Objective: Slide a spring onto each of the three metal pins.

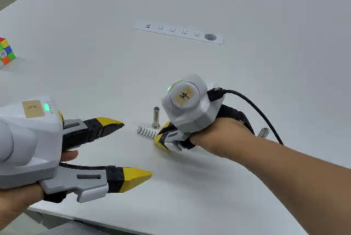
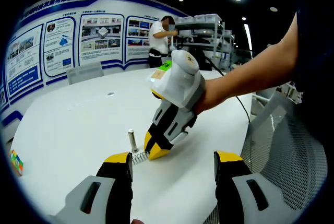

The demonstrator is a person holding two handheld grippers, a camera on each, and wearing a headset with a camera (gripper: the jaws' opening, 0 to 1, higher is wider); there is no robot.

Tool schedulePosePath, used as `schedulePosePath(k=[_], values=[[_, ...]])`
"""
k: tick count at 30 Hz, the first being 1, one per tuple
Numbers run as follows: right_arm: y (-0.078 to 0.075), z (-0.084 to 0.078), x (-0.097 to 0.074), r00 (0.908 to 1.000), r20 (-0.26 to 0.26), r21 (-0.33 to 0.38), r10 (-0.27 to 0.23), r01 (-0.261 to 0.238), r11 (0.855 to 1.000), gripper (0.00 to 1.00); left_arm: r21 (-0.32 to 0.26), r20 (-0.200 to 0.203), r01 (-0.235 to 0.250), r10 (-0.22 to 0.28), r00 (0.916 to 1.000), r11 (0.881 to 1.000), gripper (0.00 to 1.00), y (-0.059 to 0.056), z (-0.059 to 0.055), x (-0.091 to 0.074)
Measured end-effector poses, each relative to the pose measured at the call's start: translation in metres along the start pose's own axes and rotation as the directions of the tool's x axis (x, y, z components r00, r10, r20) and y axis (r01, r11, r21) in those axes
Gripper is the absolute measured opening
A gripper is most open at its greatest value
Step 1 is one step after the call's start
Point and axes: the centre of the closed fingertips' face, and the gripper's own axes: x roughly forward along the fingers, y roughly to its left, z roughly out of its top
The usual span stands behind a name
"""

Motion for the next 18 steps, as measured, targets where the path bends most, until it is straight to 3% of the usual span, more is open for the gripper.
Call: schedulePosePath(k=[5,18], values=[[0.01,0.0,-0.011,0.9997,-0.001,-0.012,0.024,-0.024,1.0,0.11,0.001,-0.002,0.006,-0.006,1.0,1.0,0.65,-0.001,0.0,0.002],[0.037,-0.004,-0.068,0.9948,-0.022,-0.082,0.1,-0.101,0.991,0.11,0.043,-0.036,0.055,-0.054,0.9979,0.998,0.62,-0.011,-0.003,0.016]])
